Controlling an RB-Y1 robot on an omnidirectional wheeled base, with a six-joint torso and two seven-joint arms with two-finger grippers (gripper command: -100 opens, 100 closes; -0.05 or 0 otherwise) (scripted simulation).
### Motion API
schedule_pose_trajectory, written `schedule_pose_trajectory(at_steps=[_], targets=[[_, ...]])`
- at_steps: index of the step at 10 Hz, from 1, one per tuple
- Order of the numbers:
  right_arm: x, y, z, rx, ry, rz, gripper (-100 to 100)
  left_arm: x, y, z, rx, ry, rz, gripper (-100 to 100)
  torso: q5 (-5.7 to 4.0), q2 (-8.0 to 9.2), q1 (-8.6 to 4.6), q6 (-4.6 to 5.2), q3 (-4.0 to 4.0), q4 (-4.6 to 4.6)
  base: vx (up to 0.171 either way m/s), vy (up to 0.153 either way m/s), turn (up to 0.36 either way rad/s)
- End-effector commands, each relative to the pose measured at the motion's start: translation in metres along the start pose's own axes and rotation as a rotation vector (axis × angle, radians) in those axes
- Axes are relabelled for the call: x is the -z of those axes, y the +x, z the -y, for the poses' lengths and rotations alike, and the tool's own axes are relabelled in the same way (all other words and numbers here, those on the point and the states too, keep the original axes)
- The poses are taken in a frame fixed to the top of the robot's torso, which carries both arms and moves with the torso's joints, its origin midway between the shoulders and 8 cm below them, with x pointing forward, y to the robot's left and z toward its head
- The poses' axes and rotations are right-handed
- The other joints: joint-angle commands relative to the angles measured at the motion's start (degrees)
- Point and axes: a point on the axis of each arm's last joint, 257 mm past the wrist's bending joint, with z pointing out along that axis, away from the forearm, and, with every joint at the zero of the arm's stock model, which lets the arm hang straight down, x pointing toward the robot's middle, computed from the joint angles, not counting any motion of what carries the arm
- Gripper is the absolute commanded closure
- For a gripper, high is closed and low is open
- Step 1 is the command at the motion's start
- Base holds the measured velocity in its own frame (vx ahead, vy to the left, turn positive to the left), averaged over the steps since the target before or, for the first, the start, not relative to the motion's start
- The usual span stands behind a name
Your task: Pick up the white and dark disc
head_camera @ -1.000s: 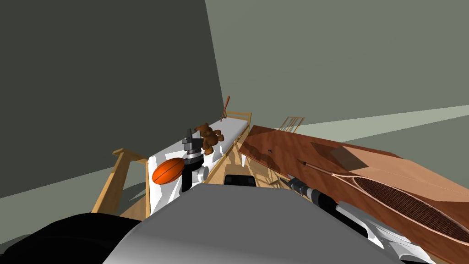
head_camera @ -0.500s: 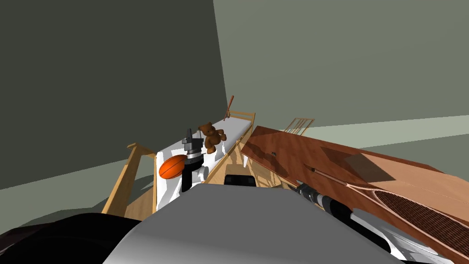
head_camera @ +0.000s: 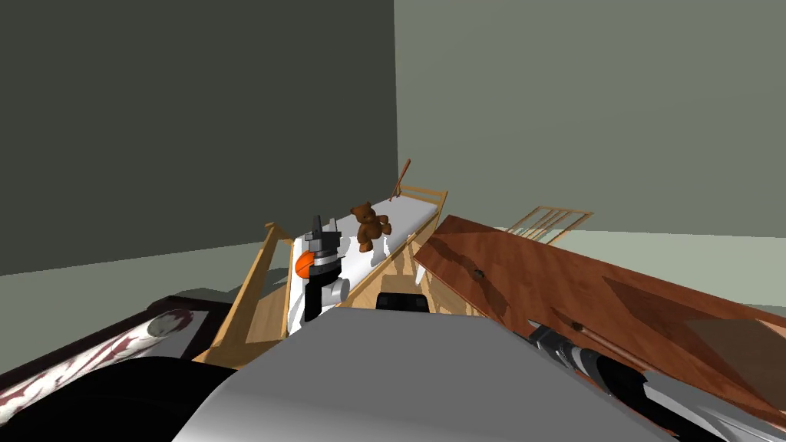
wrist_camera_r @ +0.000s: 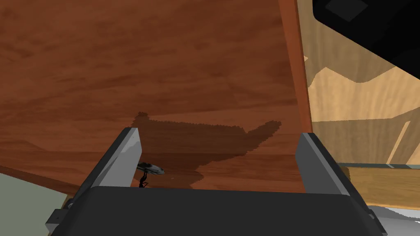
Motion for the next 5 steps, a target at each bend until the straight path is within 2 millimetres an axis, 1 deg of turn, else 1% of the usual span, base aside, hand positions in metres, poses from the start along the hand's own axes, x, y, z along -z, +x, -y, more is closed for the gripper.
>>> schedule_pose_trajectory(at_steps=[1,2,3,4,5], targets=[[0.01,0.02,0.012,0.017,0.021,-0.051,-100,0.0,0.0,0.0,0.0,0.0,0.0,0,0.0,0.0,0.0,0.0,0.0,0.0,0.06,0.001,0.24],[0.018,0.035,0.02,0.051,0.028,-0.096,-100,0.0,0.0,0.0,0.0,0.0,0.0,0,-0.01,0.03,0.0,0.08,0.01,0.0,0.054,0.018,0.391],[0.021,0.042,0.024,0.045,0.036,-0.11,-100,0.0,0.0,0.0,0.0,0.0,0.0,0,-0.02,0.02,0.05,-0.01,0.01,0.01,0.038,0.015,0.237],[0.033,0.061,0.033,0.07,0.048,-0.164,-100,0.0,0.0,0.0,0.0,0.0,0.0,0,0.0,0.08,0.06,0.09,0.04,0.01,0.044,0.016,0.415],[0.033,0.061,0.033,0.07,0.048,-0.164,-100,0.0,0.0,0.0,0.0,0.0,0.0,0,0.01,0.07,0.07,0.0,0.04,0.02,0.035,-0.003,0.168]])
